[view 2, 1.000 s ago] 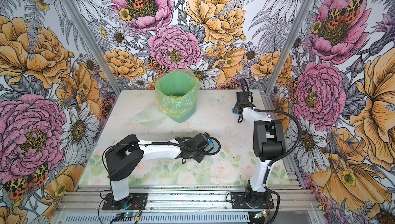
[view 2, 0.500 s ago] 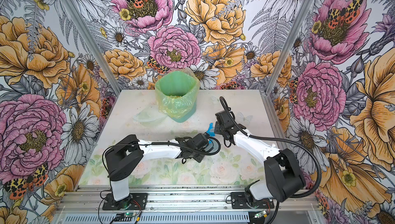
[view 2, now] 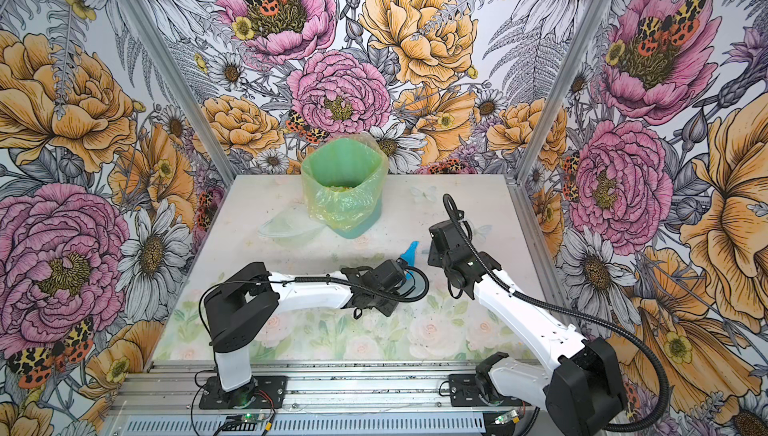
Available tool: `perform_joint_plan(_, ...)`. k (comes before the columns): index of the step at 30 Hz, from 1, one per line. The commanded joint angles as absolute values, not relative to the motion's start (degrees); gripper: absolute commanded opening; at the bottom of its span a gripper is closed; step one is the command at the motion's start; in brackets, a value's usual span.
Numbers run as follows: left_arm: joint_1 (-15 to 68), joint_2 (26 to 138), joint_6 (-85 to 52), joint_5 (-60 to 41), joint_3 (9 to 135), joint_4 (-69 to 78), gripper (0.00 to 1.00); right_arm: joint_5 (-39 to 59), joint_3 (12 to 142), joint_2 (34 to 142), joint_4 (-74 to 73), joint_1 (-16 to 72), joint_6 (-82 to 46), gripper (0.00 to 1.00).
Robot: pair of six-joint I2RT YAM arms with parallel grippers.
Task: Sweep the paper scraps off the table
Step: 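Sweep the small blue scrap toward the dustpan with the right brush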
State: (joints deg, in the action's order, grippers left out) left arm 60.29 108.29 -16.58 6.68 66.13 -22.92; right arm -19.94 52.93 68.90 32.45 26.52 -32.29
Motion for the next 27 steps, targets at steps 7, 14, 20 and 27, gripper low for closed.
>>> perform_joint_plan(7,61.8,106.8,-17.8,9.0,65.6,-21.6,0.11,-21.7,69.4,82.9,30.8,25.3,-20.9,0.0)
perform_joint_plan(14,62.2,106.6,-18.2,9.3,65.2,-21.5,0.11,-18.9,73.1,91.5,28.4,24.3,-21.6,0.0)
perform_joint_plan(20,62.2,106.4,-18.3,9.5,64.9,-21.5,0.11,-17.2,72.5,94.6,28.2,24.2,-21.8,0.0)
perform_joint_plan(27,62.3,107.0,-18.0,9.2,65.4,-21.5,0.11,-16.2,69.0,94.3,28.2,24.4,-22.7,0.0)
